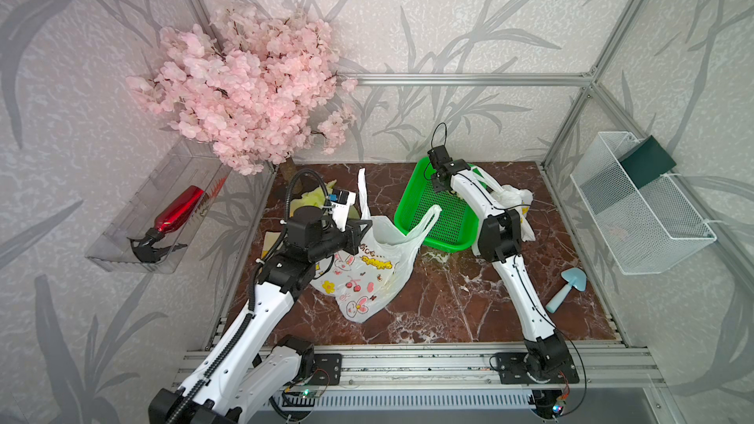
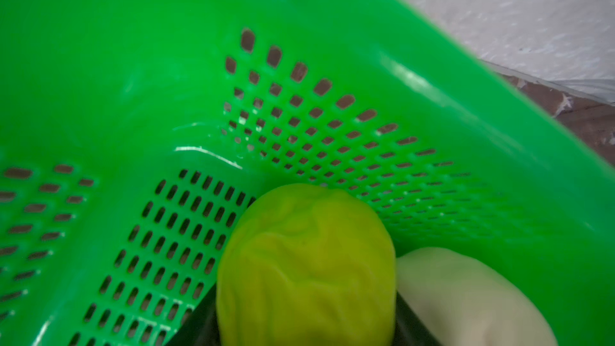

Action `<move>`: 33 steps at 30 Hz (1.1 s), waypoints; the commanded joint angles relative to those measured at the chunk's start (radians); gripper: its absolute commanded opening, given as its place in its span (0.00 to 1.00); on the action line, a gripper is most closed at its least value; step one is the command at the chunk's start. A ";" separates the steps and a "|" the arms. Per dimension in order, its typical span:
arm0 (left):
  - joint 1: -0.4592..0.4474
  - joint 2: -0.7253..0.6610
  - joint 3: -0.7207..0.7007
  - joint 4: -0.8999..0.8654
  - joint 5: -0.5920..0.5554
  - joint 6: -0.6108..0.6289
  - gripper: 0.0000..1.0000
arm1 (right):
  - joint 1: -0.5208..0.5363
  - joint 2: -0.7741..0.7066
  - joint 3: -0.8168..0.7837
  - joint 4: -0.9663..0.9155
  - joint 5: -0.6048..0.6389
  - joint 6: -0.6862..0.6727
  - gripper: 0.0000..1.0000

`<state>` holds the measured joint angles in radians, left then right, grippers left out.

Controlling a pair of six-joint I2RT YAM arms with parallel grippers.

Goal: Place the pears into plastic bags & tie knots
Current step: Pick up the pear from the basket, then place the pear in the plastic bag.

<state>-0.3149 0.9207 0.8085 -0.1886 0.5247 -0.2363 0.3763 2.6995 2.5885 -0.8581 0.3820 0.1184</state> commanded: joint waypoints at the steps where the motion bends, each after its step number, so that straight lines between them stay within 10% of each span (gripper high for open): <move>1: -0.004 -0.003 0.003 -0.004 0.012 0.008 0.00 | 0.018 -0.196 -0.149 0.020 -0.098 0.003 0.43; 13: -0.004 -0.021 0.013 -0.027 -0.011 0.039 0.00 | 0.165 -0.889 -0.855 0.310 -0.403 0.017 0.35; 17: -0.003 -0.014 0.024 -0.032 -0.015 0.050 0.00 | 0.256 -1.026 -1.037 0.382 -0.703 0.047 0.34; 23: -0.003 -0.004 0.041 -0.023 0.008 0.045 0.00 | 0.340 -0.951 -1.092 0.409 -1.077 0.085 0.36; 33: -0.009 -0.023 0.026 -0.026 0.046 0.016 0.00 | 0.343 -0.664 -0.827 0.402 -1.030 0.254 0.38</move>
<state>-0.3191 0.9173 0.8162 -0.2173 0.5434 -0.2134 0.7116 2.0132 1.6772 -0.4690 -0.6518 0.3077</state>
